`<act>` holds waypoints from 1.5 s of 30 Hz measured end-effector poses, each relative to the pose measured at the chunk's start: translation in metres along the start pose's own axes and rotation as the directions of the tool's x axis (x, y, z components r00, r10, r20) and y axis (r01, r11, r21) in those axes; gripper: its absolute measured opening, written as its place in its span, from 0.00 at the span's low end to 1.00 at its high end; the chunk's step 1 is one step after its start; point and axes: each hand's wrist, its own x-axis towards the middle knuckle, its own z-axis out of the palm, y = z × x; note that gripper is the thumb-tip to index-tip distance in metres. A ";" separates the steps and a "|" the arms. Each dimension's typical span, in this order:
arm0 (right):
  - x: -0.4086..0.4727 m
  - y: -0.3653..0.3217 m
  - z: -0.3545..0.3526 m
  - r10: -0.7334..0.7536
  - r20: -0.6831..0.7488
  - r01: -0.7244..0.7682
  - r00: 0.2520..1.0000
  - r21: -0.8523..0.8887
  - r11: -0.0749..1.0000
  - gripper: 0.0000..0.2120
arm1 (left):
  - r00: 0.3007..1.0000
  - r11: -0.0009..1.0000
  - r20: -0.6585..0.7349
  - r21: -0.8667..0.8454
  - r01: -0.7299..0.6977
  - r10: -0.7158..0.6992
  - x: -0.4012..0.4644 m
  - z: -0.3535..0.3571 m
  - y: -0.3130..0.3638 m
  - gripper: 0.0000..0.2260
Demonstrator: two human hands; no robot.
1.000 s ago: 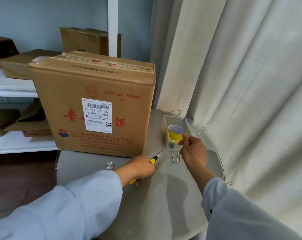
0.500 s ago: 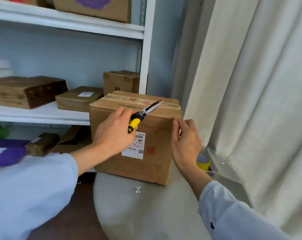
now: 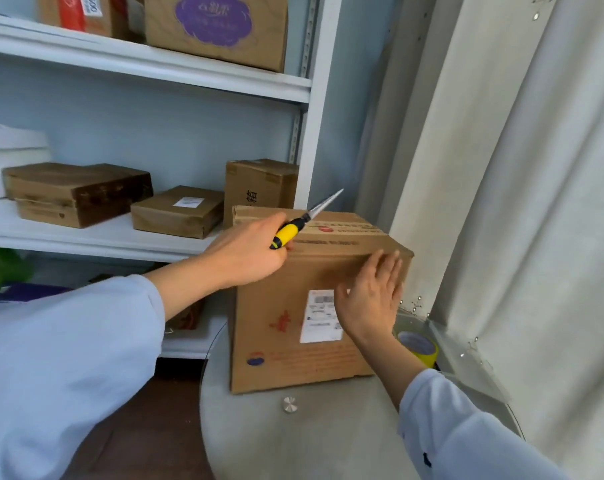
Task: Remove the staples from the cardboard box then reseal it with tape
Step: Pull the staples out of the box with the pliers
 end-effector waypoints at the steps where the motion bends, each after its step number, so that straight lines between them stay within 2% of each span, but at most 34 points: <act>1: 0.000 -0.007 -0.001 -0.023 0.001 0.023 1.000 0.013 1.000 0.40 | 1.000 1.000 0.019 -0.001 -0.004 0.004 0.004 -0.006 0.003 0.07; 4: -0.011 -0.031 0.002 -0.283 -0.038 0.285 0.958 0.061 0.957 0.41 | 0.993 0.991 0.064 0.087 0.098 -0.103 0.009 -0.019 0.009 0.10; 6: -0.020 -0.044 0.007 -0.359 -0.027 0.360 0.933 0.095 0.928 0.48 | 0.979 0.977 0.095 0.137 0.166 -0.180 0.009 -0.019 0.009 0.08; 8: -0.024 -0.055 0.012 -0.344 0.011 0.339 0.939 0.139 0.931 0.52 | 0.974 0.974 0.111 0.128 0.185 -0.200 0.008 -0.016 0.008 0.08; 10: -0.026 -0.066 0.015 -0.290 0.028 0.278 0.957 0.212 0.937 0.51 | 0.972 0.979 0.114 0.033 0.201 -0.204 0.007 -0.017 0.007 0.09; 12: -0.026 -0.076 0.020 -0.242 -0.020 0.238 0.970 0.263 0.935 0.46 | 0.972 0.975 0.114 -0.062 0.212 -0.204 0.007 -0.018 0.006 0.12; 15: -0.025 -0.081 0.029 -0.206 -0.144 0.233 0.968 0.200 0.952 0.36 | 0.974 0.978 0.139 -0.080 0.191 -0.179 0.007 -0.019 0.003 0.13; 19: -0.016 -0.073 0.031 -0.278 -0.211 0.316 0.937 0.176 0.932 0.29 | 0.979 0.981 0.120 -0.085 0.176 -0.166 0.007 -0.020 0.000 0.16; 23: -0.006 -0.035 0.022 -0.369 -0.214 0.426 0.904 0.395 0.814 0.32 | 0.993 0.994 0.048 0.019 0.106 -0.107 0.006 -0.020 -0.006 0.15; 26: 0.002 0.005 0.010 -0.359 -0.153 0.385 0.921 0.509 0.770 0.31 | 0.995 0.996 0.094 0.093 0.005 -0.014 0.002 -0.017 -0.010 0.14; 29: 0.005 0.029 -0.002 -0.323 -0.027 0.289 0.946 0.518 0.805 0.30 | 0.987 0.982 0.149 0.168 -0.091 0.066 0.001 -0.011 -0.006 0.16; 32: 0.008 0.038 -0.005 -0.313 -0.002 0.268 0.950 0.521 0.810 0.36 | 0.979 0.967 0.155 0.201 -0.159 0.129 0.006 -0.008 0.003 0.16; 35: 0.014 0.044 -0.007 -0.328 0.042 0.242 0.944 0.588 0.772 0.37 | 0.967 0.931 0.189 0.288 -0.223 0.173 0.013 -0.007 0.011 0.16; 39: 0.016 0.052 -0.009 -0.350 0.080 0.212 0.933 0.666 0.715 0.31 | 0.958 0.909 0.240 0.346 -0.234 0.156 0.018 -0.009 0.020 0.17; 45: 0.020 0.053 -0.009 -0.364 0.107 0.204 0.925 0.669 0.715 0.28 | 0.958 0.873 0.254 0.427 -0.235 0.133 0.019 -0.008 0.035 0.14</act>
